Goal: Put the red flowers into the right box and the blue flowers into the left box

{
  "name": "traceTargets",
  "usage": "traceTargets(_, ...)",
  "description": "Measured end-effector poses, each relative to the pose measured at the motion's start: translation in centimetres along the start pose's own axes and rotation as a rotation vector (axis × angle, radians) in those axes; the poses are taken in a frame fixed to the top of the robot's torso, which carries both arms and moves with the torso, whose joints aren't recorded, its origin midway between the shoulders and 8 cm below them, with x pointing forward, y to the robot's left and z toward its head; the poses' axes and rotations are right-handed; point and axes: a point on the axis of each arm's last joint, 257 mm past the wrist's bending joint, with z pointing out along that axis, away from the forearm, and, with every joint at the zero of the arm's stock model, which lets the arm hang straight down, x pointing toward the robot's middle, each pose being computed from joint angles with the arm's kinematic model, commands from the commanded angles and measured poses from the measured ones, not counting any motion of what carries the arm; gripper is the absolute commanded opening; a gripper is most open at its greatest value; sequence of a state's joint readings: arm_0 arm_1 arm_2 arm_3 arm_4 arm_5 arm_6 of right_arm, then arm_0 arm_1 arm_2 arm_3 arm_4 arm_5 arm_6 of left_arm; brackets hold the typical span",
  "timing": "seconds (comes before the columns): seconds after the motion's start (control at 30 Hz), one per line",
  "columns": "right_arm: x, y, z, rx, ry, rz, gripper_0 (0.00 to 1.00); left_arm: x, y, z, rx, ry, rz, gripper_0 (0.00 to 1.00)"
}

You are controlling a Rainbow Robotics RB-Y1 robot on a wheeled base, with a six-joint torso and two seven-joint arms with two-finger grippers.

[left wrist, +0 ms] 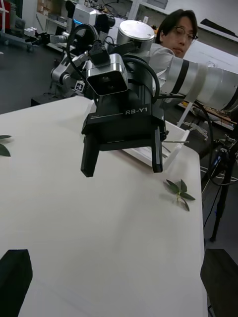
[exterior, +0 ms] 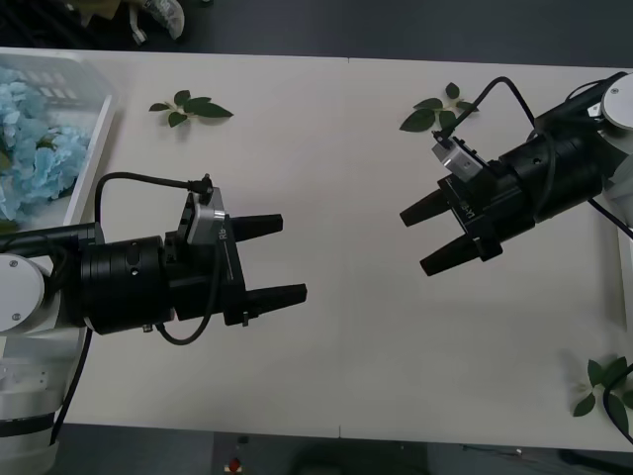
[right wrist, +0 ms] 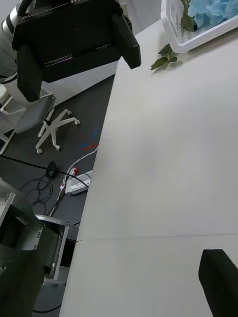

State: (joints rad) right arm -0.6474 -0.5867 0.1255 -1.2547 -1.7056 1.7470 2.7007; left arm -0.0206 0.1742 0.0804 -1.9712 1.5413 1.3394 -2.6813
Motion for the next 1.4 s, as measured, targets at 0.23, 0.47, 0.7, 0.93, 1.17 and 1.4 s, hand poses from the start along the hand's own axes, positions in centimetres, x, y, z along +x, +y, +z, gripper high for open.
traceTargets(0.23, 0.00, 0.00, 0.00, 0.000, 0.000, 0.000, 1.00, 0.00, 0.00, 0.00, 0.000, 0.000, 0.000, 1.00)
traceTargets(0.47, 0.00, 0.00, 0.00, 0.000, 0.000, 0.000, 1.00, 0.00, 0.00, 0.00, 0.000, 0.000, 0.000, 1.00)
traceTargets(0.7, 0.00, 0.00, 0.00, 0.000, 0.000, 0.000, 1.00, 0.00, 0.00, 0.00, 0.000, 0.000, 0.000, 1.00)
traceTargets(0.93, 0.00, 0.00, 0.00, 0.000, 0.000, 0.000, 1.00, 0.00, 0.00, 0.00, 0.000, 0.000, 0.000, 1.00)
traceTargets(1.17, 0.00, 0.00, 0.00, 0.000, 0.000, 0.000, 1.00, 0.00, 0.00, 0.00, 0.000, 0.000, 0.000, 1.00)
traceTargets(1.4, 0.00, 0.00, 0.00, 0.000, 0.000, 0.000, 1.00, 0.00, 0.00, 0.00, 0.000, 0.000, 0.000, 1.00)
